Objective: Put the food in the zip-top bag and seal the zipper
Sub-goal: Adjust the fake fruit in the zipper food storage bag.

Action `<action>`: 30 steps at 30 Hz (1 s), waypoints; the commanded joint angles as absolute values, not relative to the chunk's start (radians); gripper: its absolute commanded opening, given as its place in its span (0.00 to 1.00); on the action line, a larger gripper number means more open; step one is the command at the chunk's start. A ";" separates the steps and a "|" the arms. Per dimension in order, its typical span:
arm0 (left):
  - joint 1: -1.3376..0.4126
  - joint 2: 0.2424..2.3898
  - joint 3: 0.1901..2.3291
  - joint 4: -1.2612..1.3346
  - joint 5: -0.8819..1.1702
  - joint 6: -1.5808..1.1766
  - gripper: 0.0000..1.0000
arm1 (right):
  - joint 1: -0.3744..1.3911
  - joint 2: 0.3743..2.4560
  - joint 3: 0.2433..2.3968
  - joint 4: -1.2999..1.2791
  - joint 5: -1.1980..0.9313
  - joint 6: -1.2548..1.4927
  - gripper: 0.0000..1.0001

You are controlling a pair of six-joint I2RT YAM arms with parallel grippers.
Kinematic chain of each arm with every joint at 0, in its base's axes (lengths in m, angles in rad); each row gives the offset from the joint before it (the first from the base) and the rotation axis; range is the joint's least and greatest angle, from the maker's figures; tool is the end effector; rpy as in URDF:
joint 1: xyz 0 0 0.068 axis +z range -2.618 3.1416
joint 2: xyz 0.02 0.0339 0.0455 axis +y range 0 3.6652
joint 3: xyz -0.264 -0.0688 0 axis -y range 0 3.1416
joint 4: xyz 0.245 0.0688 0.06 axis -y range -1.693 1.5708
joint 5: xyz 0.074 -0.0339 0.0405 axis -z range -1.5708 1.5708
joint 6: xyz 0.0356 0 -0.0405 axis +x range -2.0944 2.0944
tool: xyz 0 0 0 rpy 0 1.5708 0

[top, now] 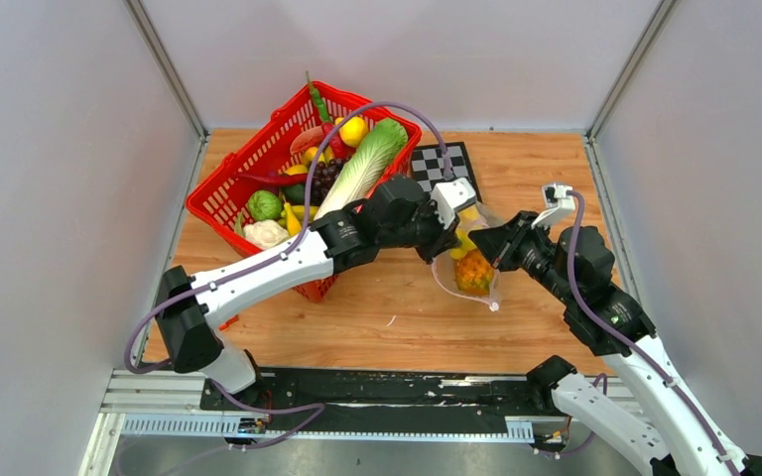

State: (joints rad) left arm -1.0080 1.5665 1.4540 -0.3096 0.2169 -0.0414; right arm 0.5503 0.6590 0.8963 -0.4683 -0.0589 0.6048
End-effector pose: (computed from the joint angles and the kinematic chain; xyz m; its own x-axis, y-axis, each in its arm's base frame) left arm 0.1900 -0.3156 0.3651 -0.2569 0.3315 -0.9078 0.9208 0.3691 -0.1258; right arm 0.1199 0.0760 0.3660 -0.4851 0.3683 -0.7931 -0.3587 0.7434 0.5646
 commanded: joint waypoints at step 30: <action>-1.079 1.271 1.341 -0.294 0.044 -0.277 0.86 | 0.554 0.700 1.028 -0.437 0.163 0.695 0.00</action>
